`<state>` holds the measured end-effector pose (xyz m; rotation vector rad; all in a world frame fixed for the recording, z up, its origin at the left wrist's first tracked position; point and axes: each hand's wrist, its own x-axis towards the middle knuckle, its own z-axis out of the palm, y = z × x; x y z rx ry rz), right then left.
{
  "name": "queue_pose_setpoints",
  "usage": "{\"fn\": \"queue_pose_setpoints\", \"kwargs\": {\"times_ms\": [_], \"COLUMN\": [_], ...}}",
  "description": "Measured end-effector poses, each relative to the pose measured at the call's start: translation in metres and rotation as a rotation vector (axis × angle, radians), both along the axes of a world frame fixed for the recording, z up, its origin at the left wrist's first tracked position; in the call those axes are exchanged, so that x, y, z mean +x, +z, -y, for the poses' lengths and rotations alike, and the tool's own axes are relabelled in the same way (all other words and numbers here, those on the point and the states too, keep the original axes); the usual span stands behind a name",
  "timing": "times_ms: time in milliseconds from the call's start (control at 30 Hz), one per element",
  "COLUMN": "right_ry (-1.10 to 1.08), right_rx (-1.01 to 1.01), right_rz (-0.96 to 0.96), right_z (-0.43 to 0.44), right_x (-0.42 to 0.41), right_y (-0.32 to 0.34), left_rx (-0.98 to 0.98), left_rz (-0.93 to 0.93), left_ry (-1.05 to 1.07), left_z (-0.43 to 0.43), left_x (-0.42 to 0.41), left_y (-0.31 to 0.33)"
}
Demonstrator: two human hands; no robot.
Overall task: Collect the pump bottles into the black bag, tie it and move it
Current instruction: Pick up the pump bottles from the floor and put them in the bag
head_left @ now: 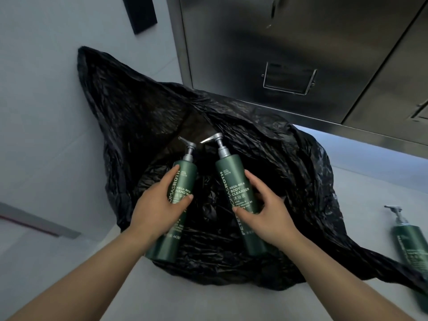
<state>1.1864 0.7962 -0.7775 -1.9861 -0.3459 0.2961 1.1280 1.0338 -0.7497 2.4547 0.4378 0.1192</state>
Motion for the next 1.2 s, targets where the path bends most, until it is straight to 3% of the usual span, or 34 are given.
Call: {"fn": "queue_pose_setpoints", "kwargs": {"times_ms": [167,400,733,833,933,1200], "right_ry": [-0.018,-0.007,-0.150,-0.270,-0.346,-0.298], "right_rx": [-0.038,-0.198,-0.072,-0.154,-0.235,-0.180], "right_rz": [-0.021,0.133,0.336,0.459,0.404,0.264], "right_z": [-0.014,-0.040,0.027,0.051,0.065,0.064], "right_x": [0.011,0.040,0.035,0.038,0.044,0.052], "right_y": [0.003,0.013,0.019,0.015,0.007,-0.007], "left_rx": [0.027,0.000,-0.024,-0.070,-0.148,-0.140], "left_rz": [-0.020,-0.050,-0.077,-0.080,-0.102,-0.141], "left_ry": [0.004,0.017,-0.158,-0.141,-0.114,-0.072], "left_z": [-0.002,-0.009,0.017,0.033,0.043,0.046], "left_x": [-0.011,-0.012,-0.002,0.008,0.012,0.000], "left_y": [-0.003,-0.005,-0.008,-0.014,-0.021,-0.023]}}
